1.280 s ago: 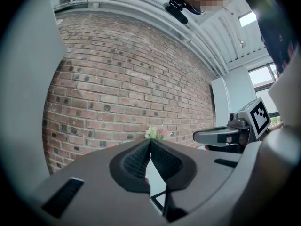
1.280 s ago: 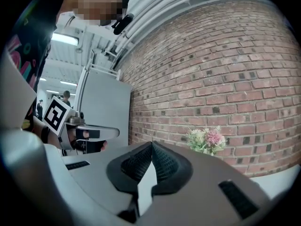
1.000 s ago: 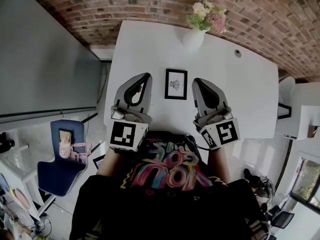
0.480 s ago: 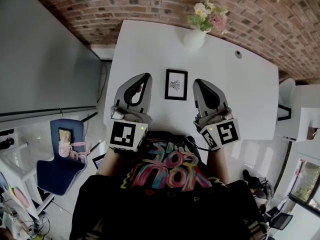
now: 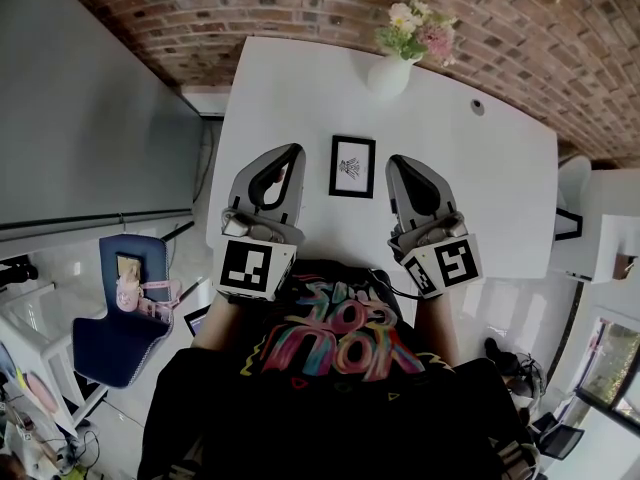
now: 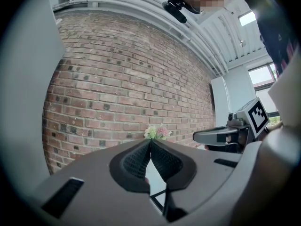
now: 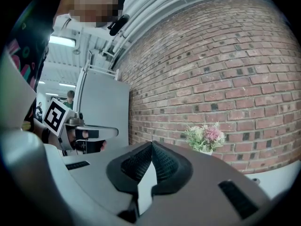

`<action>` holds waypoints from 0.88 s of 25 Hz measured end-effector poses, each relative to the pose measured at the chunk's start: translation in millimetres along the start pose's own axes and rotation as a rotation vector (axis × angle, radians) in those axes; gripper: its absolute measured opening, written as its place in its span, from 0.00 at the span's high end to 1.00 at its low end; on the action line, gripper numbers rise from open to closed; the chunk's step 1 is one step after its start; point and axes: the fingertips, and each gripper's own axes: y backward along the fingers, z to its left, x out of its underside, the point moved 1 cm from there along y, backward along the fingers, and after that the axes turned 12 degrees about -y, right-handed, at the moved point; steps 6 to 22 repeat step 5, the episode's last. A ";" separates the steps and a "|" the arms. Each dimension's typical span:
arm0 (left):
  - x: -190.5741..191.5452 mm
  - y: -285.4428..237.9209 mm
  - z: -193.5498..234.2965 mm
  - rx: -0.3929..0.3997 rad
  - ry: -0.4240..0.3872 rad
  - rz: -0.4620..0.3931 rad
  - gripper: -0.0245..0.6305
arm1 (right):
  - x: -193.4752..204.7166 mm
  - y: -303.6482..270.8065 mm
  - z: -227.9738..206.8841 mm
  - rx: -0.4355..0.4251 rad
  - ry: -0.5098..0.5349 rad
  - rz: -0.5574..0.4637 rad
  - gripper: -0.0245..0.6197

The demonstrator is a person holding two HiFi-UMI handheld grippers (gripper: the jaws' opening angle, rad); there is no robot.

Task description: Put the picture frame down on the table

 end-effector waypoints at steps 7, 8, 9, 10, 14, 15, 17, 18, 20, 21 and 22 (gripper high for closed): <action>-0.7 -0.1 -0.3 0.002 -0.005 -0.004 0.93 | 0.8 -0.2 0.2 -0.004 -0.003 0.002 0.93; -0.7 -0.1 -0.3 0.002 -0.005 -0.004 0.93 | 0.8 -0.2 0.2 -0.004 -0.003 0.002 0.93; -0.7 -0.1 -0.3 0.002 -0.005 -0.004 0.93 | 0.8 -0.2 0.2 -0.004 -0.003 0.002 0.93; -0.7 -0.1 -0.3 0.002 -0.005 -0.004 0.93 | 0.8 -0.2 0.2 -0.004 -0.003 0.002 0.93; -0.7 -0.1 -0.3 0.002 -0.005 -0.004 0.93 | 0.8 -0.2 0.2 -0.004 -0.003 0.002 0.93; -0.7 -0.1 -0.3 0.002 -0.005 -0.004 0.93 | 0.8 -0.2 0.2 -0.004 -0.003 0.002 0.93; -0.7 -0.1 -0.3 0.002 -0.005 -0.004 0.93 | 0.8 -0.2 0.2 -0.004 -0.003 0.002 0.93; -0.7 -0.1 -0.3 0.002 -0.005 -0.004 0.93 | 0.8 -0.2 0.2 -0.004 -0.003 0.002 0.93; -0.7 -0.1 -0.3 0.002 -0.005 -0.004 0.93 | 0.8 -0.2 0.2 -0.004 -0.003 0.002 0.93; -0.7 -0.1 -0.3 0.002 -0.005 -0.004 0.93 | 0.8 -0.2 0.2 -0.004 -0.003 0.002 0.93; -0.7 -0.1 -0.3 0.002 -0.005 -0.004 0.93 | 0.8 -0.2 0.2 -0.004 -0.003 0.002 0.93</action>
